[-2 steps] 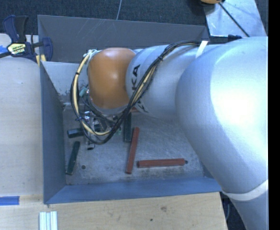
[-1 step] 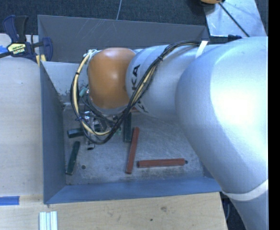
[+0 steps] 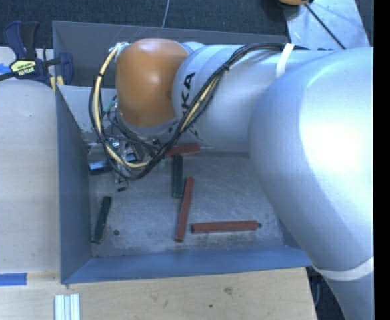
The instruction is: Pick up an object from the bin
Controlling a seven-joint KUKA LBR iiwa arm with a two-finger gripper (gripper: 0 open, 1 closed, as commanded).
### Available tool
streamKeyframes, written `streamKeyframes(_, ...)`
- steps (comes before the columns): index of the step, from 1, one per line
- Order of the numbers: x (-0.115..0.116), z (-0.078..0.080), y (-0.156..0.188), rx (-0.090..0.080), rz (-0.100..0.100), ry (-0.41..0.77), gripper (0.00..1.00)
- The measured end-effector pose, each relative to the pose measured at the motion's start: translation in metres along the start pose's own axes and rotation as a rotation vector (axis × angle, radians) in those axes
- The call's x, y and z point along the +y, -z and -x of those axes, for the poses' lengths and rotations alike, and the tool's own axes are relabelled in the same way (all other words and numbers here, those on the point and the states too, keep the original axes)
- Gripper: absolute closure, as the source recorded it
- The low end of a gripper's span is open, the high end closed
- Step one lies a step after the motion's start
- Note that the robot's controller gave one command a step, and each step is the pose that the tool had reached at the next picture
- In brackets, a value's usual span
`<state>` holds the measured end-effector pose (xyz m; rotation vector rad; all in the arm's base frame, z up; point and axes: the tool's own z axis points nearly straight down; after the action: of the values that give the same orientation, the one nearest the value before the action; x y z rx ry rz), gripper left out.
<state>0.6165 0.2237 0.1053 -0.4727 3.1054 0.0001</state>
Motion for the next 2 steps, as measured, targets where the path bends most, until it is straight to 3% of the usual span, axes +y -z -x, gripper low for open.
streamKeyframes(1, 0.0018, -0.0176, 0.0158, -0.006, 0.001, 0.015, 1.0)
streamKeyframes(2, 0.0074, -0.0188, 0.016, -0.002, 0.001, 0.03, 1.0)
